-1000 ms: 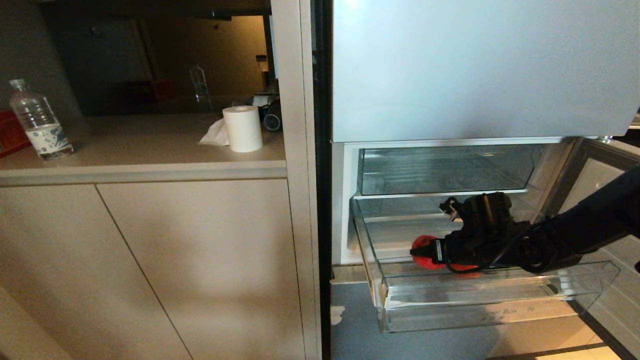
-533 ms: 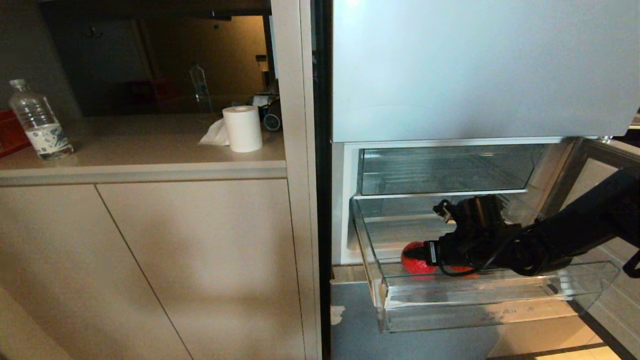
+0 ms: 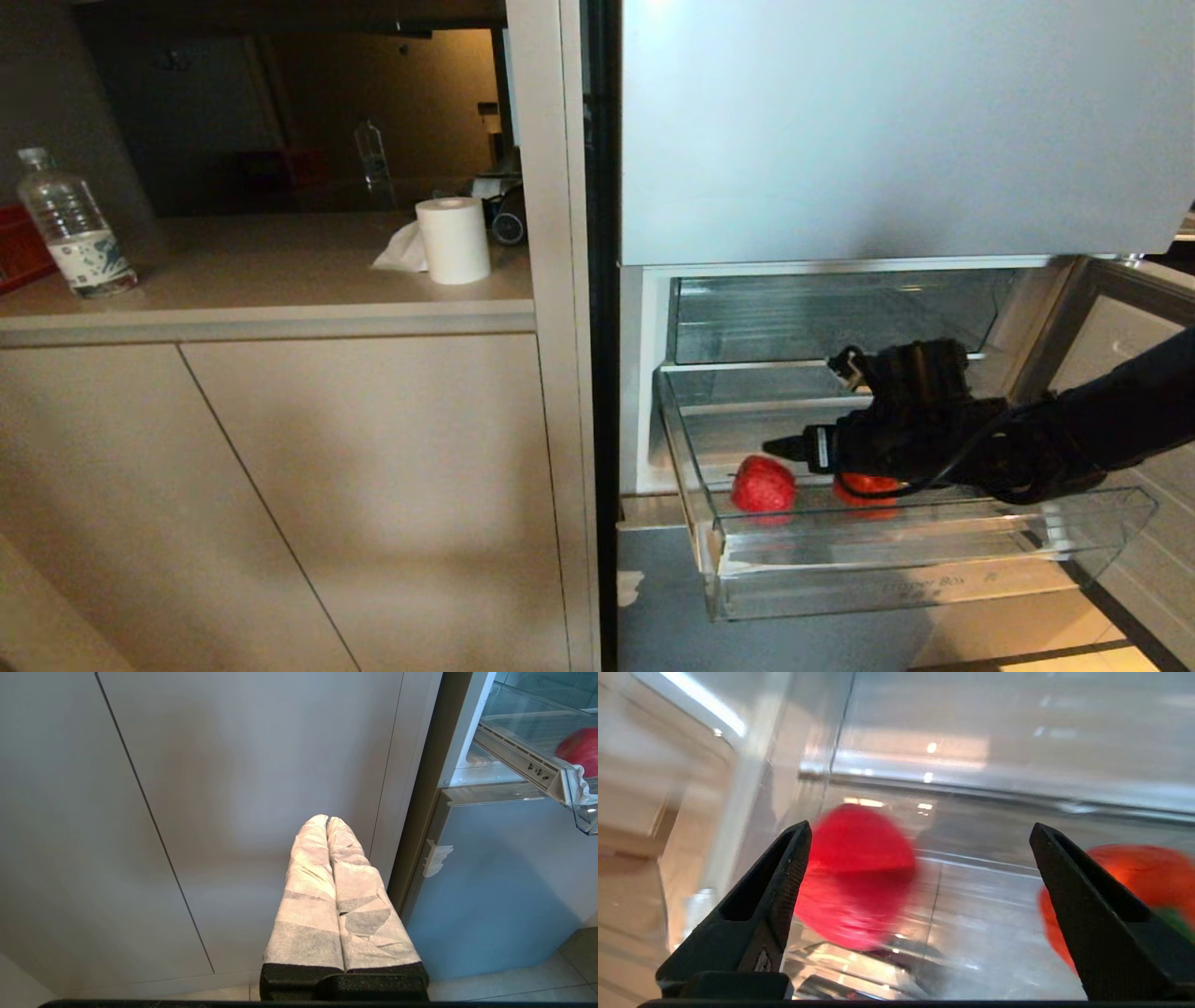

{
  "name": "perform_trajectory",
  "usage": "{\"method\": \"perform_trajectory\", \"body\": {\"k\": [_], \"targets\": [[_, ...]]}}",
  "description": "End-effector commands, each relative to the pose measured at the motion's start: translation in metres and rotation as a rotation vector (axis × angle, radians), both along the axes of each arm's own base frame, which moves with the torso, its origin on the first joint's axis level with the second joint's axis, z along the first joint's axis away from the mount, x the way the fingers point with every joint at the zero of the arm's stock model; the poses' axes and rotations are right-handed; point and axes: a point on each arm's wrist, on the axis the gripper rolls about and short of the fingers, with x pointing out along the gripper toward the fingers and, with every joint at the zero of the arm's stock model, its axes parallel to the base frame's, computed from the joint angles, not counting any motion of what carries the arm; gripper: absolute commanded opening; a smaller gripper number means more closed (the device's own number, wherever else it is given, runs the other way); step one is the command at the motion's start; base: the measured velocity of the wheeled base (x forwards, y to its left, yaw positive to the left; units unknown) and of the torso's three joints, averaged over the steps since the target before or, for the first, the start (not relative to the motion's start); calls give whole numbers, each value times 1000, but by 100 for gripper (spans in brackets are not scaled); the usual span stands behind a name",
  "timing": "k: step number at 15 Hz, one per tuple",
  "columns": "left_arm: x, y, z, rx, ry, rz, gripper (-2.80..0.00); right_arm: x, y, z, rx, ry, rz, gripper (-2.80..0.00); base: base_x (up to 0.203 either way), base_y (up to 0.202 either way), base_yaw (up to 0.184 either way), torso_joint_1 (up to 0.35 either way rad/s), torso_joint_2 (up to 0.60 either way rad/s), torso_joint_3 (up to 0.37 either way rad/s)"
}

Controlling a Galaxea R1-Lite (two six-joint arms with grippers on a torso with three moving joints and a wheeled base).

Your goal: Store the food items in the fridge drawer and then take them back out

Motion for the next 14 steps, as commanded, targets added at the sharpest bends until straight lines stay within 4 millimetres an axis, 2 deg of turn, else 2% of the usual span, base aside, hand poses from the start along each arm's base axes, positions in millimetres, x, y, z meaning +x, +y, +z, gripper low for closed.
{"method": "perform_trajectory", "body": {"k": [1, 5, 6, 11, 14], "targets": [[0, 0, 0, 0, -1, 0, -280, -17, -4, 25, 9, -55, -4, 0, 0, 0, 0, 0, 0, 0], [0, 0, 0, 0, 1, 0, -280, -49, -11, 47, 15, -92, -7, 0, 0, 0, 0, 0, 0, 0], [0, 0, 0, 0, 1, 1, -280, -58, -12, 51, 16, -98, -7, -280, 0, 0, 0, 0, 0, 0], [0, 0, 0, 0, 1, 0, -280, -114, -24, 73, 30, -158, -9, -280, 0, 0, 0, 0, 0, 0], [0, 0, 0, 0, 1, 0, -280, -158, -33, 74, 34, -171, -8, -280, 0, 0, 0, 0, 0, 0]]}}
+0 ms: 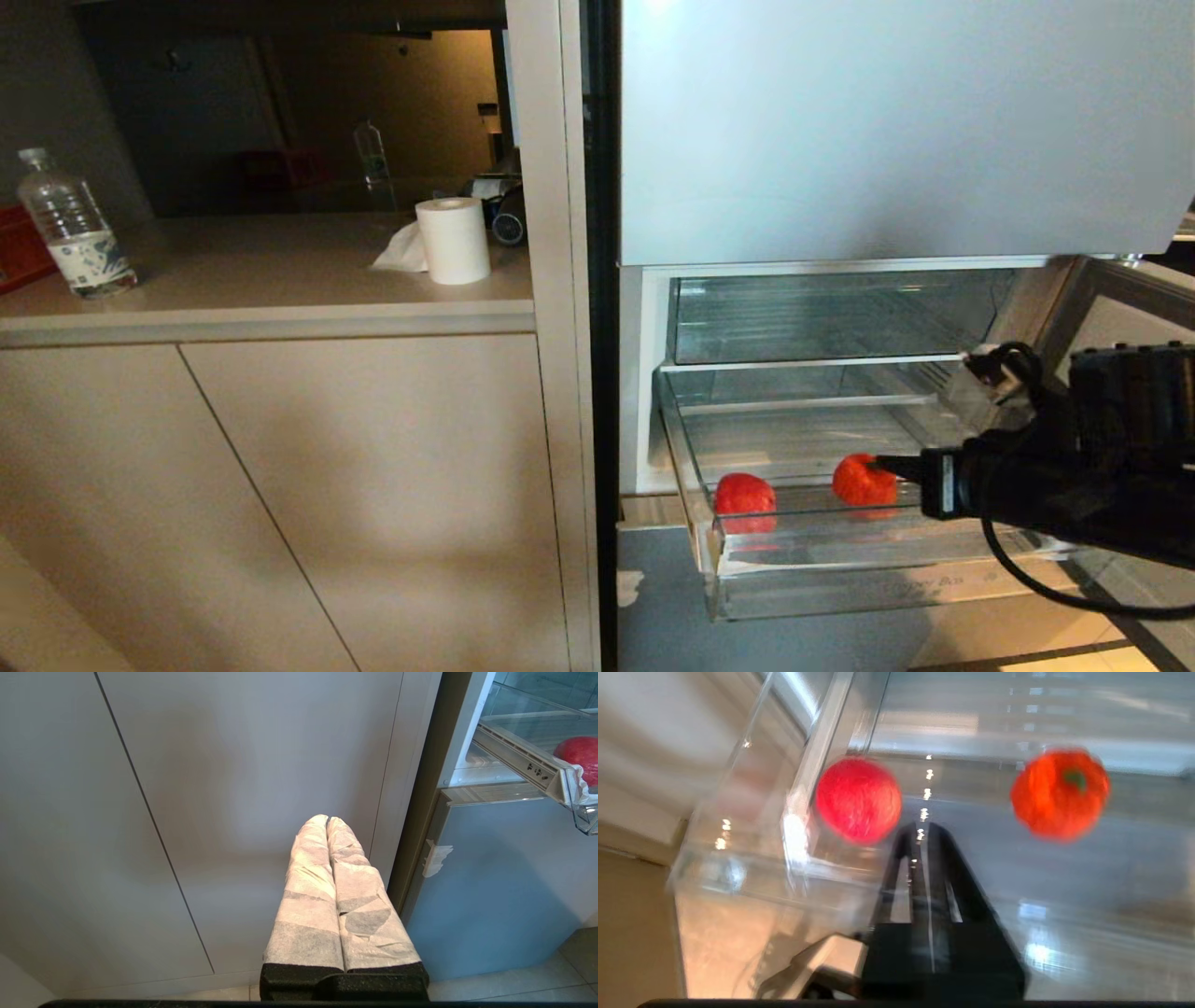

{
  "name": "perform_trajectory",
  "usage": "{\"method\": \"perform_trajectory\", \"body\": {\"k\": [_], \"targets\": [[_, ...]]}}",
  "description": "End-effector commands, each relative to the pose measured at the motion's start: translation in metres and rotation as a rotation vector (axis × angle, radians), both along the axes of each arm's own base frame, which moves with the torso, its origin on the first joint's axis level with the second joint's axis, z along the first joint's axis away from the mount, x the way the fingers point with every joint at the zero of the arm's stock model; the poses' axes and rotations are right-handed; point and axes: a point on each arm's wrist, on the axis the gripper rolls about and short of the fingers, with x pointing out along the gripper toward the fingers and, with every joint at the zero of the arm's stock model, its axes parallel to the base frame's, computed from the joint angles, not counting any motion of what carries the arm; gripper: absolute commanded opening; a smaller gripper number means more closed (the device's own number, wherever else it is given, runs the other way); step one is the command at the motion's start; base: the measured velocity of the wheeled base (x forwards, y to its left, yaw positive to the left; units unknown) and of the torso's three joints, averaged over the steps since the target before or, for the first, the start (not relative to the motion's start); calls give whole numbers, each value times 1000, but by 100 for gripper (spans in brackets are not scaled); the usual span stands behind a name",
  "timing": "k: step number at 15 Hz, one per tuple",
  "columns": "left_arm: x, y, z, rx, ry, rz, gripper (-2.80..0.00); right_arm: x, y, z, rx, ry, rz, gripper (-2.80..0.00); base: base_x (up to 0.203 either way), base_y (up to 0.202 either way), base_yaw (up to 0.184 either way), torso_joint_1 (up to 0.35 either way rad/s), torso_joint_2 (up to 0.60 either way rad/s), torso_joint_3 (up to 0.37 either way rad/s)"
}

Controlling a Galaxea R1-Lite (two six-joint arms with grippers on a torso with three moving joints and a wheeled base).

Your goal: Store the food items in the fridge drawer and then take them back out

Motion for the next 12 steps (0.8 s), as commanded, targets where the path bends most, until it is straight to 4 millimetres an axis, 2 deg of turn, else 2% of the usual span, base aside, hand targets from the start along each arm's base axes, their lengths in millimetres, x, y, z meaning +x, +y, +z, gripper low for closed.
{"method": "perform_trajectory", "body": {"k": [1, 3, 5, 8, 12], "targets": [[0, 0, 0, 0, 1, 0, -280, -44, -9, 7, 12, -48, 3, -280, 0, 0, 0, 0, 0, 0], [0, 0, 0, 0, 1, 2, -280, -63, -13, -11, 1, 8, 1, -280, 0, 0, 0, 0, 0, 0], [0, 0, 0, 0, 1, 2, -280, -71, -14, -18, -6, 35, -1, -280, 0, 0, 0, 0, 0, 0], [0, 0, 0, 0, 1, 0, -280, -71, -14, -32, -28, 133, 3, -280, 0, 0, 0, 0, 0, 0], [0, 0, 0, 0, 1, 2, -280, -62, -13, -47, -51, 242, 0, -280, 0, 0, 0, 0, 0, 0]]}}
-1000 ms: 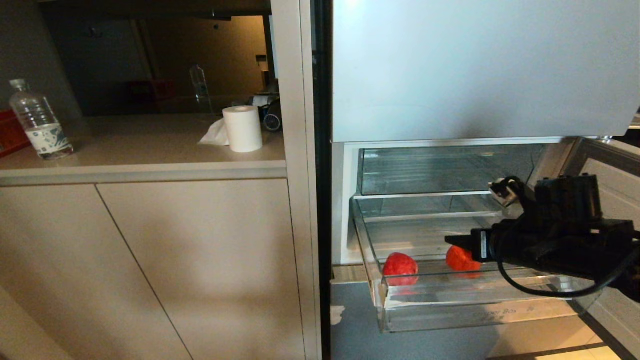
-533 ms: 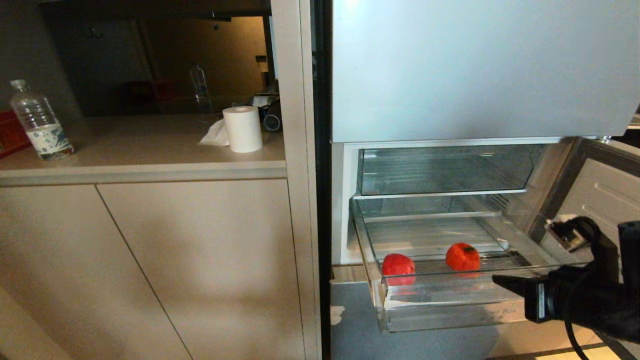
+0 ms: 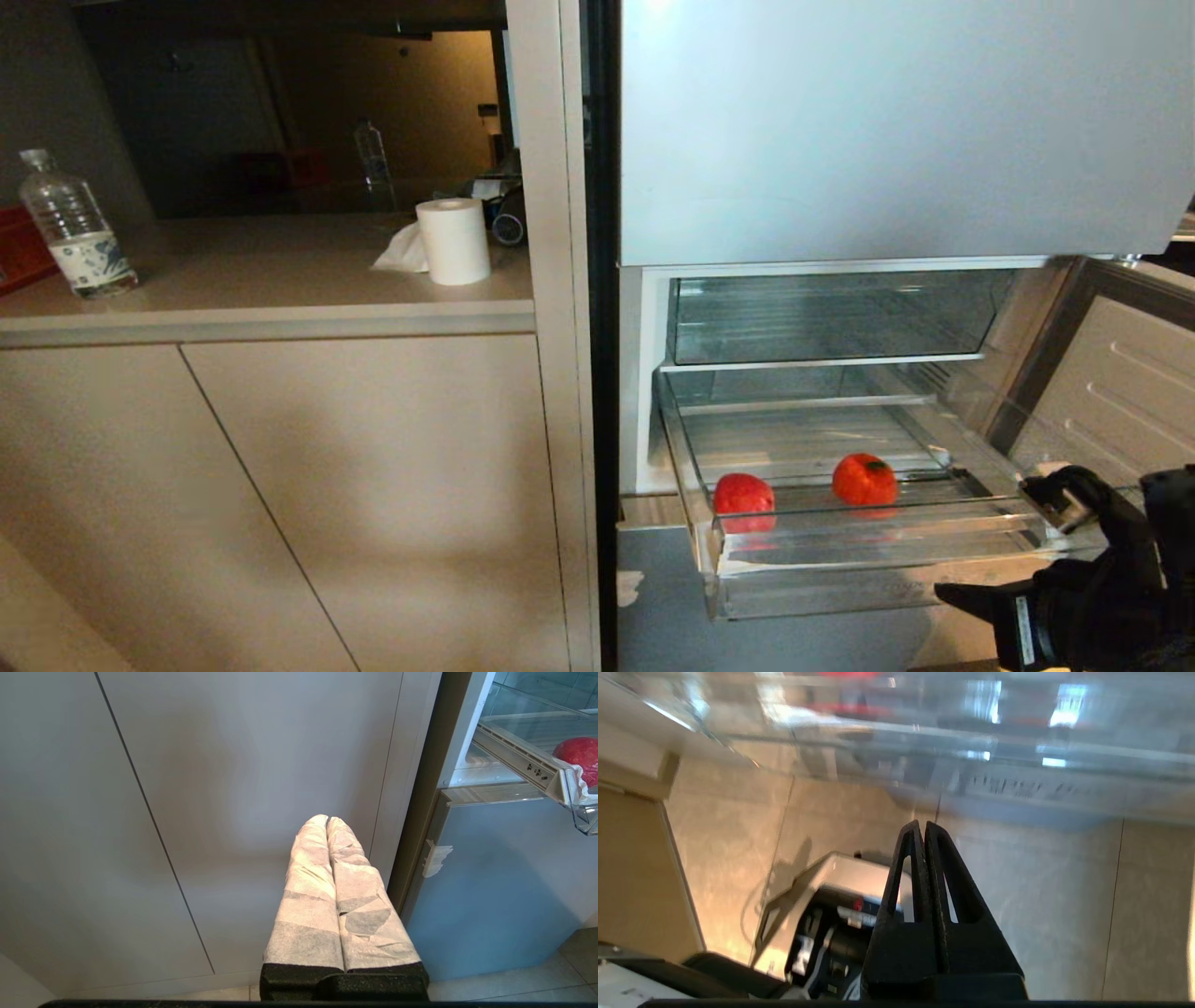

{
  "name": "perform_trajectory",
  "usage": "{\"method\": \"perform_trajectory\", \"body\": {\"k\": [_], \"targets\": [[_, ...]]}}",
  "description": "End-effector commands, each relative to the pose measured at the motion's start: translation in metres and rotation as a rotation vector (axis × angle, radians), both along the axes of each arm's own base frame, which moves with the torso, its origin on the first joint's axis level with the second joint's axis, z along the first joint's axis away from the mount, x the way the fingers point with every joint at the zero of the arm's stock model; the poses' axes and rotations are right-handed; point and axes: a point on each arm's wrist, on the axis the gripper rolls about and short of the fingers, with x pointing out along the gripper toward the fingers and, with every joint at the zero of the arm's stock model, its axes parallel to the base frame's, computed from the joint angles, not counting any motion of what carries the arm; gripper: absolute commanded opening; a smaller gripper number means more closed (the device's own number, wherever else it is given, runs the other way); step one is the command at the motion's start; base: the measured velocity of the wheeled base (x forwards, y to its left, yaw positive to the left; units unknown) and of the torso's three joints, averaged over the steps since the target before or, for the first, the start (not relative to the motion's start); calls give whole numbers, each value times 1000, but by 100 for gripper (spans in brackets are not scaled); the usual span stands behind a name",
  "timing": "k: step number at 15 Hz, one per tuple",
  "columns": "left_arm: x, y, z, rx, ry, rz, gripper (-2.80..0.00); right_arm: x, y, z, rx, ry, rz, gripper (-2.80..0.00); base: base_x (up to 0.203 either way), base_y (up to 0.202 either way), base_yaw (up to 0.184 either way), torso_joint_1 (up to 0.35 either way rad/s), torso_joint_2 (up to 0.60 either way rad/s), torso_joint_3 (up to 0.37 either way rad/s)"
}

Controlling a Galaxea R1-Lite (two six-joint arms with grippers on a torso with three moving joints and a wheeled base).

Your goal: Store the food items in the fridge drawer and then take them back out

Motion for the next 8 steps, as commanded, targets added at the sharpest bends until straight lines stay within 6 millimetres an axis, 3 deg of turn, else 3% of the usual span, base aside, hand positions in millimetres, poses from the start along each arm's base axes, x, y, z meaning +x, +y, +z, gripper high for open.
{"method": "perform_trajectory", "body": {"k": [1, 8], "targets": [[0, 0, 0, 0, 1, 1, -280, 9, 2, -12, -13, 68, -1, -280, 0, 0, 0, 0, 0, 0], [0, 0, 0, 0, 1, 1, -280, 46, 9, -29, -28, 138, 2, -280, 0, 0, 0, 0, 0, 0]]}}
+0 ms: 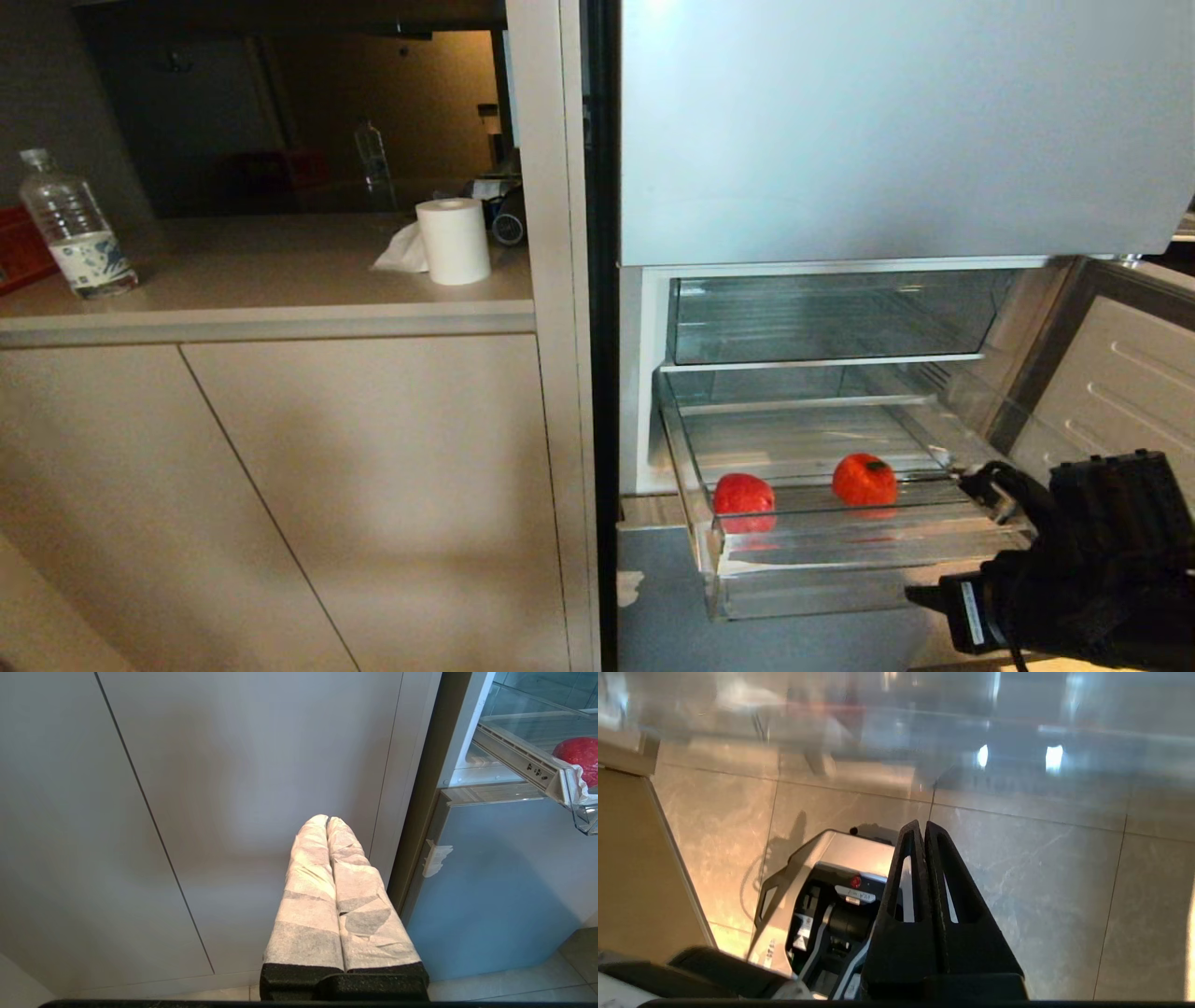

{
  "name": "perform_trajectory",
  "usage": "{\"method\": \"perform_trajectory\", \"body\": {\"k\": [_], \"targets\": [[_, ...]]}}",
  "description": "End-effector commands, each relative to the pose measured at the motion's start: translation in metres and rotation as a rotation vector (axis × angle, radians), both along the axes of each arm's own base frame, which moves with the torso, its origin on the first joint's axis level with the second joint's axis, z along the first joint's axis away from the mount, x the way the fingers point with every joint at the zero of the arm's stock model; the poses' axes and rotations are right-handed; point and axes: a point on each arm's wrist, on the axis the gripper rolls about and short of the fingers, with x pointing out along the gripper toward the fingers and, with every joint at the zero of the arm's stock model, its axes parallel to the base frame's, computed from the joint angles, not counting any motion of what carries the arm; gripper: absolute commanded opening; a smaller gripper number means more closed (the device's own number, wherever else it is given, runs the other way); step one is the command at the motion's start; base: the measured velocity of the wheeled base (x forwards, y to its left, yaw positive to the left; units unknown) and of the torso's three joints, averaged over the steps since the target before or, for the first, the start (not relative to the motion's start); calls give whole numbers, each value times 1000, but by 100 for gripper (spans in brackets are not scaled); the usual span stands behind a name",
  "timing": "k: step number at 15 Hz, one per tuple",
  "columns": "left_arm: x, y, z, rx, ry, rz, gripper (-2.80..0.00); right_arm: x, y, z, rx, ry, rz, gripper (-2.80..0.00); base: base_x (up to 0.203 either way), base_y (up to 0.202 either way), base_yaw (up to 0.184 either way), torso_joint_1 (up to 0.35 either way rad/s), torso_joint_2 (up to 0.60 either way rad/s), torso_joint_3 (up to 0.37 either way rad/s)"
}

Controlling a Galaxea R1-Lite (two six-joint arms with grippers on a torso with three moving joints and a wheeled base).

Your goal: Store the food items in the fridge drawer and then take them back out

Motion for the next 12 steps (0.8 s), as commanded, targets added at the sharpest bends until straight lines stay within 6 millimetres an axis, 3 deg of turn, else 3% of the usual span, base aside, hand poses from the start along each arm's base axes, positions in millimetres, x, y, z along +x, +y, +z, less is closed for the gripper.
{"method": "perform_trajectory", "body": {"k": [1, 4, 12], "targets": [[0, 0, 0, 0, 1, 1, -280, 18, 4, -10, -1, 18, 3, -280, 0, 0, 0, 0, 0, 0], [0, 0, 0, 0, 1, 0, -280, 42, 9, -16, 5, -29, 6, -280, 0, 0, 0, 0, 0, 0], [0, 0, 0, 0, 1, 3, -280, 145, 31, -40, 35, -123, -27, -280, 0, 0, 0, 0, 0, 0]]}}
